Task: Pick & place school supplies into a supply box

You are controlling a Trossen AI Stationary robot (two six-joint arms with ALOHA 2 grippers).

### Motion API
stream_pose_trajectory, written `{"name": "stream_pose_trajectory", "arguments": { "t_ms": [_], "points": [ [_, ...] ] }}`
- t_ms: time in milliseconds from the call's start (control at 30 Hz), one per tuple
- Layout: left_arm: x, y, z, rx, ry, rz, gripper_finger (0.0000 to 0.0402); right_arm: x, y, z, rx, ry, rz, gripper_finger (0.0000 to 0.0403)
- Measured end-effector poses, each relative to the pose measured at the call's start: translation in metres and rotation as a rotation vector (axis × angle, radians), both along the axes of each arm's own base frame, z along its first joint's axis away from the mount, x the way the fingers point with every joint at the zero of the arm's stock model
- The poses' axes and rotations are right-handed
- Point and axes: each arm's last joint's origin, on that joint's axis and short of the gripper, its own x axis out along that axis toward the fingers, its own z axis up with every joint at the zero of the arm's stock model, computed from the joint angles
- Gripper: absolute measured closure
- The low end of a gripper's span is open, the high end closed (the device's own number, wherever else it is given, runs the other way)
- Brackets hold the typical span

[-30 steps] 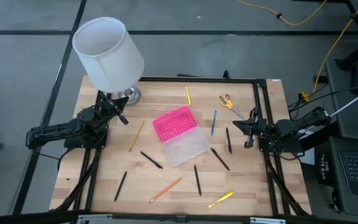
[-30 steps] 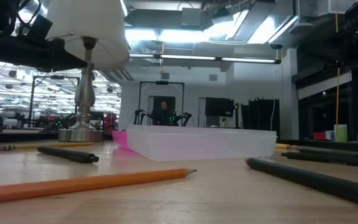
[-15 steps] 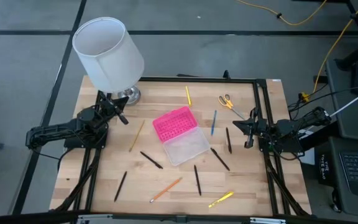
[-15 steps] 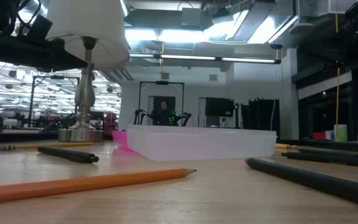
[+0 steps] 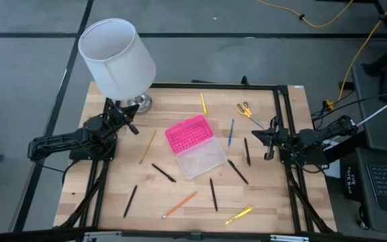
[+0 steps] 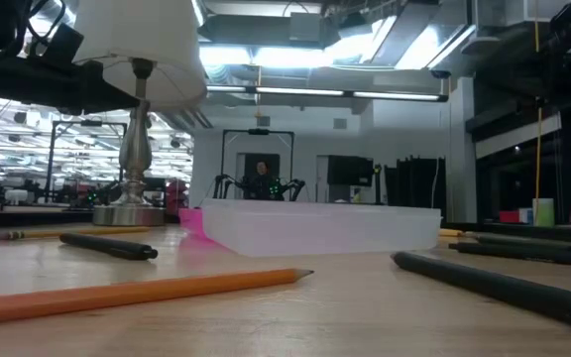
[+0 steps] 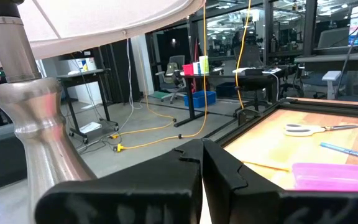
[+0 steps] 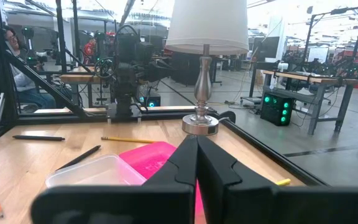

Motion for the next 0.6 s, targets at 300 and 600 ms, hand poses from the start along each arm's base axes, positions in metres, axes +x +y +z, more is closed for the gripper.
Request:
{"name": "stream_pose_trajectory", "arguments": {
  "t_ms": [300, 600],
  "points": [
    [0.0000, 0.0000, 0.0001, 0.000, 0.000, 0.000, 0.0398, 0.0000, 0.0000, 0.0000, 0.000, 0.000, 0.000, 0.0393],
    [0.0000, 0.0000, 0.0000, 0.000, 0.000, 0.000, 0.0398, -0.0001, -0.0001, 0.0012, 0.000, -0.010, -0.003, 0.0393]
  ]
}}
